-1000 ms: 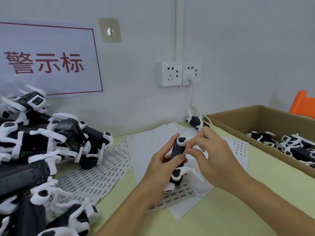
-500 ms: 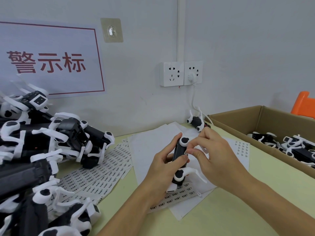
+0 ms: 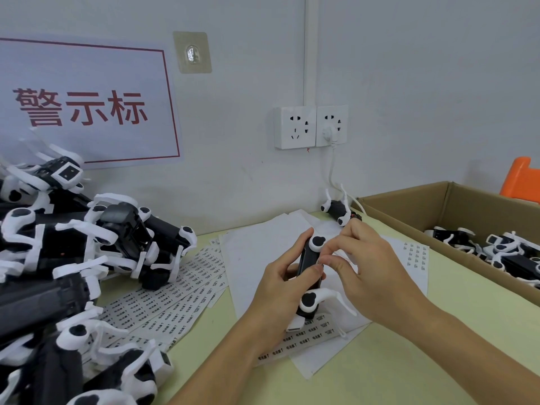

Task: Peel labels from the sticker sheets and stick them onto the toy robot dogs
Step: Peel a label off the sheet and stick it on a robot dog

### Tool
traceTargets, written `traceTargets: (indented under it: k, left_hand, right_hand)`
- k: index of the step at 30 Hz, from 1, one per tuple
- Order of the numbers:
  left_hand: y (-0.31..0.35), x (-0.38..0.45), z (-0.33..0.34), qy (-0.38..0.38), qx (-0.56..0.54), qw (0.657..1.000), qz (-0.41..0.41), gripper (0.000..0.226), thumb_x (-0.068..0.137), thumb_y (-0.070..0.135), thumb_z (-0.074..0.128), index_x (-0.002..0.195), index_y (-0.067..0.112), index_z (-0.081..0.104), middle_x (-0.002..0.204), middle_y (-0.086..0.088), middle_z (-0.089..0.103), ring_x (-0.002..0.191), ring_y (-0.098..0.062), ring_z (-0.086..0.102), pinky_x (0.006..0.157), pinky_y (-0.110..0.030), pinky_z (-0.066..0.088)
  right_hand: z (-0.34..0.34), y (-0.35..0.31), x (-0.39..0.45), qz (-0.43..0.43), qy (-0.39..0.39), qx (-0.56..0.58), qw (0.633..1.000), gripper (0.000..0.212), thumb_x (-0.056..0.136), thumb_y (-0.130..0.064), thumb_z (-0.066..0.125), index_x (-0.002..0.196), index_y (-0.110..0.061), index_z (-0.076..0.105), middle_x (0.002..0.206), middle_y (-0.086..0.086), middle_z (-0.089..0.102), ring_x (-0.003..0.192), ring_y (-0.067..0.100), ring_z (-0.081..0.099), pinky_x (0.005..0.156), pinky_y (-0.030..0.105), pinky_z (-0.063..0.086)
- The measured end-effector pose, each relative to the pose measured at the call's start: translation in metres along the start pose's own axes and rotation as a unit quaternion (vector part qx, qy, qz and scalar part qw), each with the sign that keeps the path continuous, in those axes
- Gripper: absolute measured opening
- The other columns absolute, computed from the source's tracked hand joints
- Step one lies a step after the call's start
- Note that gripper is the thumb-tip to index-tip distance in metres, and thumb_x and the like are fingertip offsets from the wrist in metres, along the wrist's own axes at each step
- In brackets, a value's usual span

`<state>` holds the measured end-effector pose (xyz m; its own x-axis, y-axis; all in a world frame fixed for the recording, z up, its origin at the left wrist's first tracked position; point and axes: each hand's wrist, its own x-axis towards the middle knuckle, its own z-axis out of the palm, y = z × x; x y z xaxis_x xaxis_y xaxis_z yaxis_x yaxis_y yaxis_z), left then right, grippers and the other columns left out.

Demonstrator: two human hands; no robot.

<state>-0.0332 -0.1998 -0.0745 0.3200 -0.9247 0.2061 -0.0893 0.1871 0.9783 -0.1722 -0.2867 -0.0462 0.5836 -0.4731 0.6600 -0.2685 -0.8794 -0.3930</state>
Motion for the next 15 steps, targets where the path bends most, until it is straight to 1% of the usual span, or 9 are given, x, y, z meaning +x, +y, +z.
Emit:
traceTargets:
  k: [2,5,7,9,11,15]
  left_hand:
    - [-0.0005,-0.0002,0.0002,-0.001,0.005,1.000,0.003,0.052,0.080,0.039,0.064,0.121,0.070,0.054,0.101,-0.007,0.073,0.098,-0.017,0.068,0.090,-0.023,0.052]
    - [-0.0011,-0.0001,0.0002,-0.005,0.009,1.000,0.004,0.052,0.081,0.039,0.064,0.122,0.070,0.054,0.097,0.002,0.075,0.097,-0.013,0.069,0.088,-0.022,0.051]
    - [-0.0006,-0.0001,0.0003,-0.004,0.009,1.000,0.004,0.053,0.080,0.040,0.064,0.122,0.070,0.054,0.097,0.002,0.074,0.096,-0.012,0.069,0.087,-0.021,0.051]
    - [0.0001,-0.0004,0.0006,-0.002,0.009,1.000,0.005,0.053,0.077,0.043,0.065,0.122,0.070,0.054,0.099,-0.001,0.074,0.098,-0.015,0.069,0.087,-0.022,0.050]
    - [0.0004,-0.0011,0.0010,-0.001,0.008,1.000,0.006,0.056,0.073,0.048,0.066,0.122,0.069,0.054,0.099,-0.001,0.074,0.102,-0.020,0.068,0.089,-0.023,0.050]
    - [0.0006,-0.0010,0.0007,-0.001,0.009,1.000,0.007,0.058,0.069,0.051,0.066,0.122,0.069,0.054,0.099,0.000,0.075,0.104,-0.020,0.068,0.093,-0.026,0.051]
  right_hand:
    - [-0.0001,0.0003,-0.0001,-0.001,0.002,0.000,1.000,0.011,0.093,-0.014,0.067,0.085,-0.020,0.071,0.083,-0.018,0.041,0.087,-0.006,0.045,0.073,0.005,0.033]
    - [-0.0004,0.0007,-0.0003,-0.003,0.007,0.001,1.000,0.011,0.093,-0.014,0.067,0.085,-0.020,0.071,0.082,-0.018,0.041,0.086,-0.007,0.045,0.073,0.006,0.034]
    - [-0.0004,0.0006,-0.0003,-0.004,0.007,-0.001,1.000,0.011,0.093,-0.014,0.067,0.085,-0.020,0.071,0.082,-0.018,0.041,0.085,-0.007,0.045,0.073,0.006,0.034]
    - [-0.0002,0.0007,-0.0003,-0.005,0.009,-0.003,1.000,0.011,0.093,-0.014,0.067,0.085,-0.020,0.071,0.082,-0.018,0.040,0.086,-0.008,0.045,0.073,0.005,0.034]
    - [0.0002,0.0009,-0.0001,-0.006,0.009,-0.005,1.000,0.011,0.093,-0.014,0.067,0.085,-0.019,0.071,0.082,-0.018,0.040,0.086,-0.008,0.044,0.073,0.005,0.034]
    - [0.0006,0.0022,0.0003,-0.007,0.009,-0.008,1.000,0.011,0.093,-0.014,0.067,0.085,-0.019,0.071,0.083,-0.018,0.041,0.086,-0.006,0.045,0.072,0.007,0.035]
